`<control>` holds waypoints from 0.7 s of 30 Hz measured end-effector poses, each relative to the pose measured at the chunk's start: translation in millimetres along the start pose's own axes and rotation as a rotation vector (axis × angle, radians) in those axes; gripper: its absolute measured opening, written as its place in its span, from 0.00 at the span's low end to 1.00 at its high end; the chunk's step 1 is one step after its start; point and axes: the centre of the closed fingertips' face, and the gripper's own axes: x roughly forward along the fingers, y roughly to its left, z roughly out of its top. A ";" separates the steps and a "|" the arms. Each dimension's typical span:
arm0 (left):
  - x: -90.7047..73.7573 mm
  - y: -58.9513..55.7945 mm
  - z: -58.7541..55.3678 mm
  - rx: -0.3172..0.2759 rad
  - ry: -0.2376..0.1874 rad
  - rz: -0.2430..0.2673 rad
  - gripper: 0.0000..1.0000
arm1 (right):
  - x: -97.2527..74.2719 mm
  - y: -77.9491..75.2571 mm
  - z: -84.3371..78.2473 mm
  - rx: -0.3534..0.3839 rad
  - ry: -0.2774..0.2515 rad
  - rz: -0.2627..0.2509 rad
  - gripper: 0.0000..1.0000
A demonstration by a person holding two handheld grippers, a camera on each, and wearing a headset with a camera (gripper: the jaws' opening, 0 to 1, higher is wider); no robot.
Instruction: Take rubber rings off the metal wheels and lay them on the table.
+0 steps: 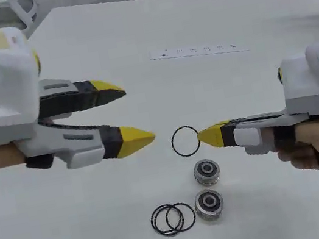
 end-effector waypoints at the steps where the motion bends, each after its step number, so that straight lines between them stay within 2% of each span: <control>1: -3.9 -1.7 -1.1 0.003 0.006 0.006 0.54 | 0.5 2.0 0.4 -0.001 0.000 0.006 0.00; 4: -21.2 -5.3 -8.4 -0.004 0.025 0.037 0.57 | 3.7 10.9 -0.2 0.001 0.003 0.038 0.00; 9: -40.7 -4.6 -20.4 -0.058 0.013 0.097 0.59 | 10.8 22.3 -9.0 -0.010 0.038 0.073 0.00; 13: -52.6 -5.9 -42.0 -0.123 0.019 0.141 0.62 | 16.6 30.1 -19.8 -0.021 0.078 0.098 0.00; 15: -56.4 -8.2 -56.5 -0.164 0.038 0.156 0.62 | 19.2 33.8 -26.4 -0.027 0.104 0.112 0.00; 17: -59.2 -11.6 -68.5 -0.181 0.061 0.172 0.62 | 21.8 36.1 -32.6 -0.032 0.127 0.121 0.00; 21: -63.9 -20.1 -85.2 -0.229 0.080 0.181 0.63 | 26.1 39.8 -45.2 -0.045 0.172 0.136 0.00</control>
